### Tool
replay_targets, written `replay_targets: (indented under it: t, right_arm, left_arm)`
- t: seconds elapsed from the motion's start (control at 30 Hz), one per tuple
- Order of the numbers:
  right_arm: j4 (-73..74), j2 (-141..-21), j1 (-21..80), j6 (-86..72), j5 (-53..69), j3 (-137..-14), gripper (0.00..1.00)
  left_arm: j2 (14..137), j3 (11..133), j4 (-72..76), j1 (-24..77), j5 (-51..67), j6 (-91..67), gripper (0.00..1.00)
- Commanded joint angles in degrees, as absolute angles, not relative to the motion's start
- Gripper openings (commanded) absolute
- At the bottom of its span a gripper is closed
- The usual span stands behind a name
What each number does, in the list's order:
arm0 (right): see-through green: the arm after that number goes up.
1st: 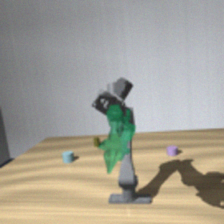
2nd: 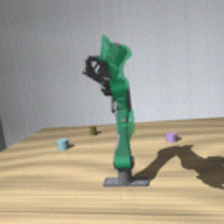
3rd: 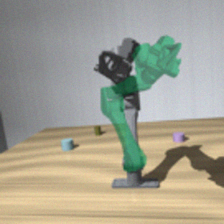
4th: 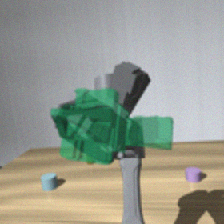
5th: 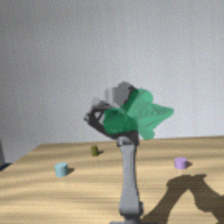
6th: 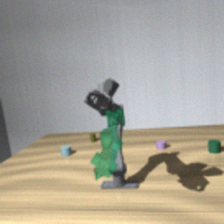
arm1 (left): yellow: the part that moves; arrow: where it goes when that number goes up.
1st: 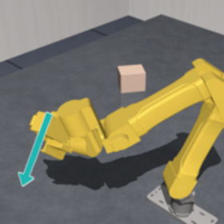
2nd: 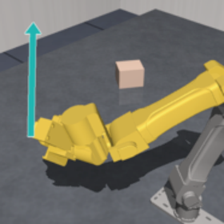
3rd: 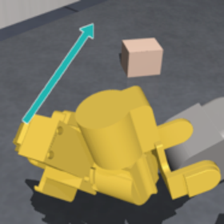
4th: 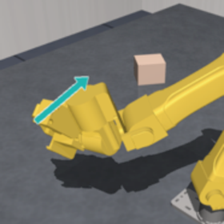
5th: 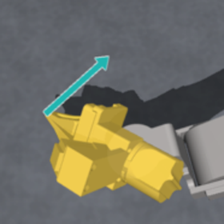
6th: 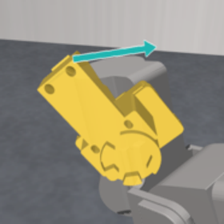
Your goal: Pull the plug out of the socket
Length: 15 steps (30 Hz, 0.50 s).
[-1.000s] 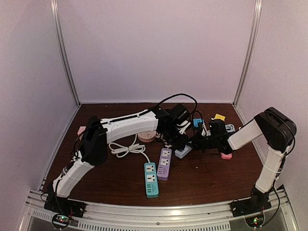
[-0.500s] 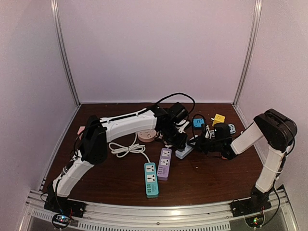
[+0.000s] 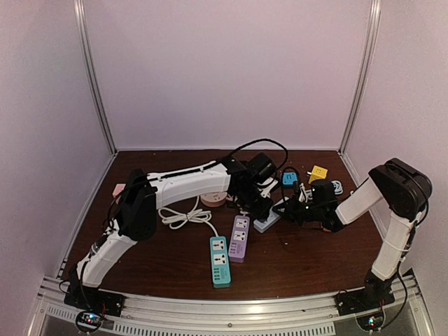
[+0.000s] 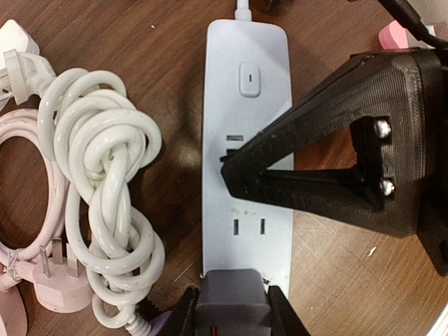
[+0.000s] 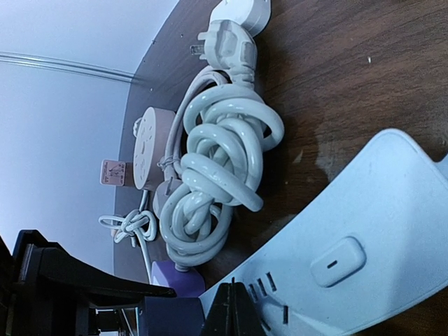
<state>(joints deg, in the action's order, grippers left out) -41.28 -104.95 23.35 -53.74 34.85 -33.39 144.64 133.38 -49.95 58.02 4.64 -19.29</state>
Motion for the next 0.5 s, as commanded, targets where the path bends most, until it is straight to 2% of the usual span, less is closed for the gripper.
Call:
replay_targets:
  t: [0.0,0.3,0.47]
  right_arm:
    - [-24.8,-107.5,22.9,-51.5,30.8,-30.8,0.0]
    - [-23.7,-107.2,23.0,-50.3,29.9,-30.5,0.0]
    - [-23.1,-106.7,23.0,-50.0,29.4,-30.7,0.0]
  left_arm:
    - [137.8,134.7,-42.5,58.0,4.5,-17.8,0.0]
    - [137.3,136.5,-40.4,55.5,12.6,-24.7,0.0]
    - [136.9,135.6,-41.0,55.6,10.8,-22.7,0.0]
